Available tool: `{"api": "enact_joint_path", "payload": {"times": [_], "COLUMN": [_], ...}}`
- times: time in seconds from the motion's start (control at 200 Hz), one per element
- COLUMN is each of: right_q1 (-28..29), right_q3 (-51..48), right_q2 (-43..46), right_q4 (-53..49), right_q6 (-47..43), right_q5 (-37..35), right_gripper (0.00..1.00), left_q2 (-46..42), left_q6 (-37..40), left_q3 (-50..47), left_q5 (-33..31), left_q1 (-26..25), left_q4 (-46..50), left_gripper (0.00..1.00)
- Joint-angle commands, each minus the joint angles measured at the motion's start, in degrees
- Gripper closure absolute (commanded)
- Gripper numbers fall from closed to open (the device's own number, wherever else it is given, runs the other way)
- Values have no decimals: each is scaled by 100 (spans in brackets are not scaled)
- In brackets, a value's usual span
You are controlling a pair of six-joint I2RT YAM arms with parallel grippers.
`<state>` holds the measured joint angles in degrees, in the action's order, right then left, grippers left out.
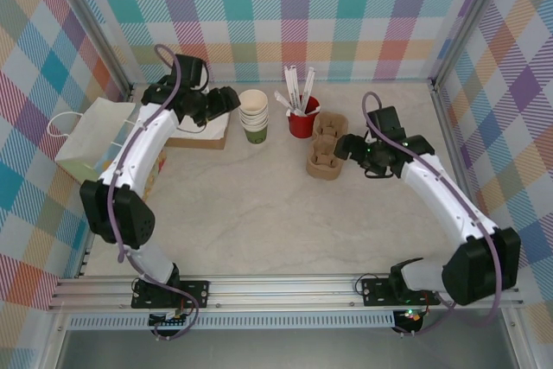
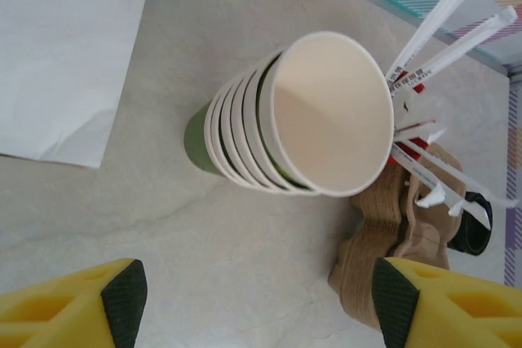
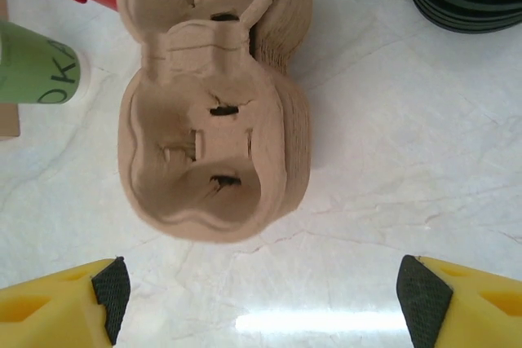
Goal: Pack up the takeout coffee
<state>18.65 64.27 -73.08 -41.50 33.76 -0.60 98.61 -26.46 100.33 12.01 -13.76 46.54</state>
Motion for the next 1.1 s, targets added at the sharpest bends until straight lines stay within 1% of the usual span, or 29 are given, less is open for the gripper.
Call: {"api": "enact_joint_path", "payload": {"times": [0.0,0.24,0.49,0.63,0.825,1.095], "right_q1": [-20,-20,-20,-20,-20,-20], "right_q3": [-239,-708,-855,-854,-880,-873], "right_q2": [400,1039,1136,1116,1059,958], "right_q4": [-296,-406,-447,-447,-421,-397], "right_q6": [-9,128,182,189,207,218], "right_q5": [120,30,-23,-37,-7,42], "right_gripper": [14,14,14,14,14,14], "left_q2": [448,1525,2360,2563,2636,2624], "left_q6": [255,531,716,714,710,738], "left_q3": [670,2021,3004,3183,3210,3250], "left_q5": [-168,-423,-682,-633,-625,-669], "left_q1": [-100,-213,-293,-334,-364,-380], "left_q4": [432,999,1478,1516,1483,1543], "left_gripper": [27,37,48,58,74,90]}}
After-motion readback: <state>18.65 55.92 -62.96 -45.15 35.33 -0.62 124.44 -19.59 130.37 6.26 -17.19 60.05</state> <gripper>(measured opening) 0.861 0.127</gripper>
